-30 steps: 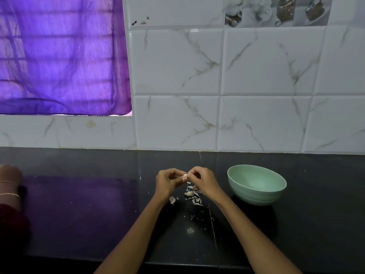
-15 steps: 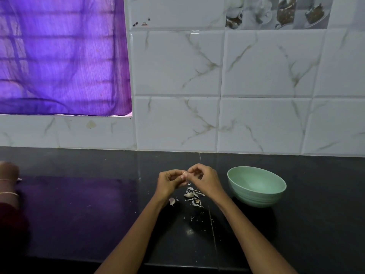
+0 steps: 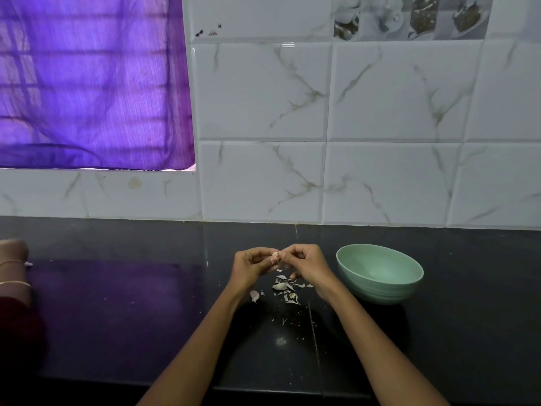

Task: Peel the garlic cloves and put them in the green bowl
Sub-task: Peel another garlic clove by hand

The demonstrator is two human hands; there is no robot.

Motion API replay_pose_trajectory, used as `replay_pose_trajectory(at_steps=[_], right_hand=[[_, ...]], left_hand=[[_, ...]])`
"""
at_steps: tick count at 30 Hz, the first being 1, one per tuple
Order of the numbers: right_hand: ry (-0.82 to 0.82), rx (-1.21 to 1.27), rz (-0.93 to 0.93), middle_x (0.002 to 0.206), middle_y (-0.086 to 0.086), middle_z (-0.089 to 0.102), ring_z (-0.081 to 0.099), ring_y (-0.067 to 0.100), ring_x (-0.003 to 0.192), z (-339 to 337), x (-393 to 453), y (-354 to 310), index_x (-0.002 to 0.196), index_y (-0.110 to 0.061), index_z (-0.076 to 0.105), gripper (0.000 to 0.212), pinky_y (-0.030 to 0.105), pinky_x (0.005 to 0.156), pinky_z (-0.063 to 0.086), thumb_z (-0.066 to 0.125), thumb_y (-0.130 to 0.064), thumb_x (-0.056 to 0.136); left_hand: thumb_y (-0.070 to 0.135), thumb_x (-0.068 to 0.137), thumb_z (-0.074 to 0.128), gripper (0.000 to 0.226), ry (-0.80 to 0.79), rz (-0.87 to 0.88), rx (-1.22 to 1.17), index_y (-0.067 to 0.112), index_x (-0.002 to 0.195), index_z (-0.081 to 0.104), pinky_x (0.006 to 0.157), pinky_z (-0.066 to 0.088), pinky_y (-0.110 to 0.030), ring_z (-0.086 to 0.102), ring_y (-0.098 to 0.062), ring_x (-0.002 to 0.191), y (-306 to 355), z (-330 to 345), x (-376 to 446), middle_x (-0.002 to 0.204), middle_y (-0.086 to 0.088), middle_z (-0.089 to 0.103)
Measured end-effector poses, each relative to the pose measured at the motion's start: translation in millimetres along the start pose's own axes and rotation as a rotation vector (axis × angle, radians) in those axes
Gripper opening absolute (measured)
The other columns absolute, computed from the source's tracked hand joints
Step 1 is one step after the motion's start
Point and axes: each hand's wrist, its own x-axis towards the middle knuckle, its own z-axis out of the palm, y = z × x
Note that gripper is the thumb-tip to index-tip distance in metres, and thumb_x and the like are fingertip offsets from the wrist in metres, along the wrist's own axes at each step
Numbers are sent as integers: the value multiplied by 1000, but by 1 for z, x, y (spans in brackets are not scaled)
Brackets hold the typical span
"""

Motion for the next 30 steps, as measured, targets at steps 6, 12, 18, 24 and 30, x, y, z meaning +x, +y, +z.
replay_pose_trajectory(at_steps=[6,12,18,24,30], right_hand=[[110,-80,-21,68,5,63,56,16,60,7,3,5,79,-3,67,12,23,44,47,62,-14,84],[161,-154,-7,67,4,60,55,13,58,6,4,7,84,-2,67,13,21,42,46,58,-11,86],[245,-307,-20,61,-7,56,57,18,64,6,7,11,78,-8,66,13,39,56,55,57,-14,85],[261,-447,-30,62,-8,60,62,21,64,-2,5,7,62,-28,59,18,44,61,56,68,-17,72],[184,-465,-63,78,-3,72,68,17,71,-2,6,10,82,-26,68,29,47,66,57,51,-2,81]], left_hand=[[-11,77,64,23,-34,20,36,1,97,67,66,54,-15,68,-4,70,1,4,-3,70,4,73],[-10,83,58,16,10,8,-70,2,91,65,68,54,-16,68,-7,72,5,4,-5,73,1,73],[-8,83,60,17,121,-13,-128,3,96,61,65,55,-16,70,-10,72,6,4,-5,72,-1,74],[-5,82,64,15,210,-47,-93,8,87,66,60,55,-17,68,-7,66,5,-3,-2,69,1,72],[3,76,74,12,236,11,182,9,85,71,56,54,-20,63,-12,61,2,-3,-4,70,-9,68]])
